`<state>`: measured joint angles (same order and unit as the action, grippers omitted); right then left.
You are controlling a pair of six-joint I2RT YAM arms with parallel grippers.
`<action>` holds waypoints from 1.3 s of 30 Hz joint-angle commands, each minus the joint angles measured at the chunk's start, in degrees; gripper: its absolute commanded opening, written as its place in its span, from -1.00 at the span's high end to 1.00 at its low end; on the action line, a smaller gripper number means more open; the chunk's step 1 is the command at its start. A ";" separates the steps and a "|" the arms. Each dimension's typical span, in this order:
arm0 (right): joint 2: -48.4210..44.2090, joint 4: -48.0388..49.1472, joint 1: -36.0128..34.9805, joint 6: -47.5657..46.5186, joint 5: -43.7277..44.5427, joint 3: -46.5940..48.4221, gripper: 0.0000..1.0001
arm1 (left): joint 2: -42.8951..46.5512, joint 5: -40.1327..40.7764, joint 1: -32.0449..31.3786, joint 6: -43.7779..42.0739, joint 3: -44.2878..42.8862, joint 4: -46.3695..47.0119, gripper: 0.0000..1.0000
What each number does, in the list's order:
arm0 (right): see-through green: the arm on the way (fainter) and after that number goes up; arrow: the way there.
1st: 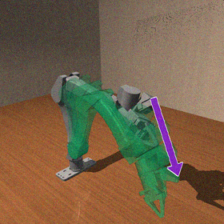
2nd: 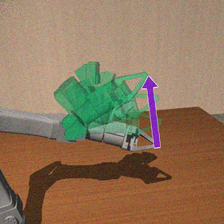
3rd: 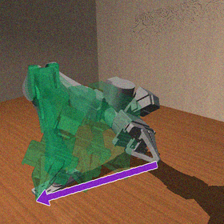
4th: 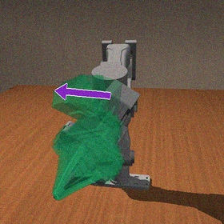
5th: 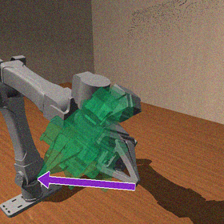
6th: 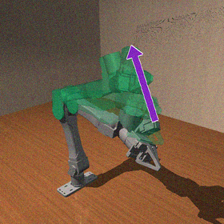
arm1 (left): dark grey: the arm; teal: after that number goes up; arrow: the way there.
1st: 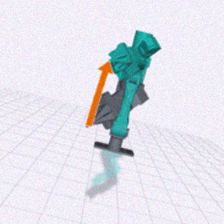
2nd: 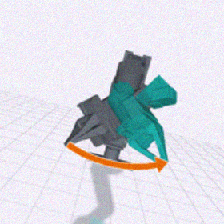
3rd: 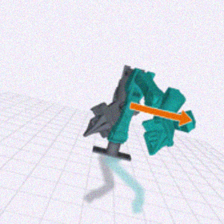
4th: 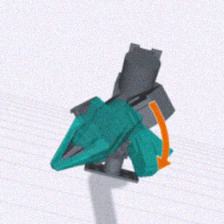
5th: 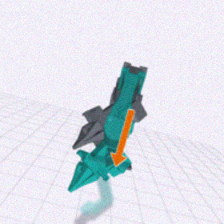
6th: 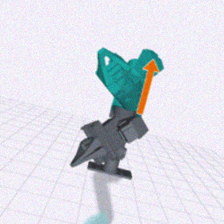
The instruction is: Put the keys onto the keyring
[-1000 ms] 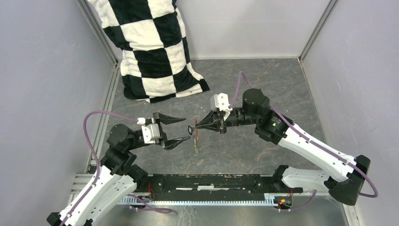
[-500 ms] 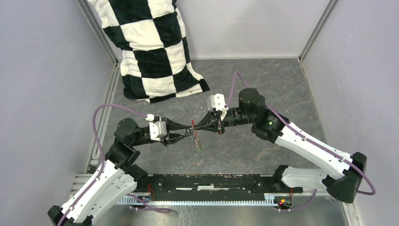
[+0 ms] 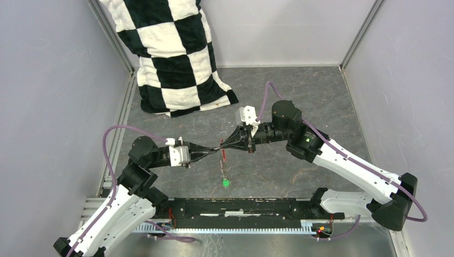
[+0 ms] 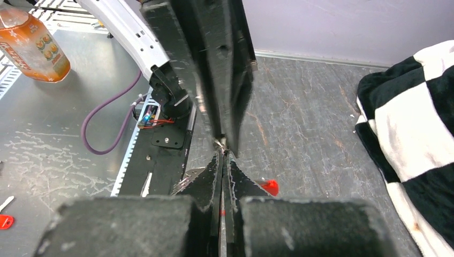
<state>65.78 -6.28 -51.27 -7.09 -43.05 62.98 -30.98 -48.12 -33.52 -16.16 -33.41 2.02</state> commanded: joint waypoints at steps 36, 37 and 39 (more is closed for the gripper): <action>-7.63 42.41 0.52 22.22 3.36 -19.36 1.00 | 0.53 -2.03 -0.14 -7.51 -11.64 -13.83 -0.03; -7.43 42.63 0.47 22.26 3.41 -19.47 1.00 | -0.41 -2.89 -0.14 -4.33 -11.82 -12.30 -0.04; -7.25 42.93 0.43 22.10 3.45 -19.47 1.00 | -2.14 -4.32 -0.14 -0.41 -11.80 -11.20 -0.03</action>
<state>59.05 28.53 -50.94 12.99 -40.84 43.24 -30.11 -49.10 -33.52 -29.34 -43.40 -14.15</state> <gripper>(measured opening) 0.005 0.515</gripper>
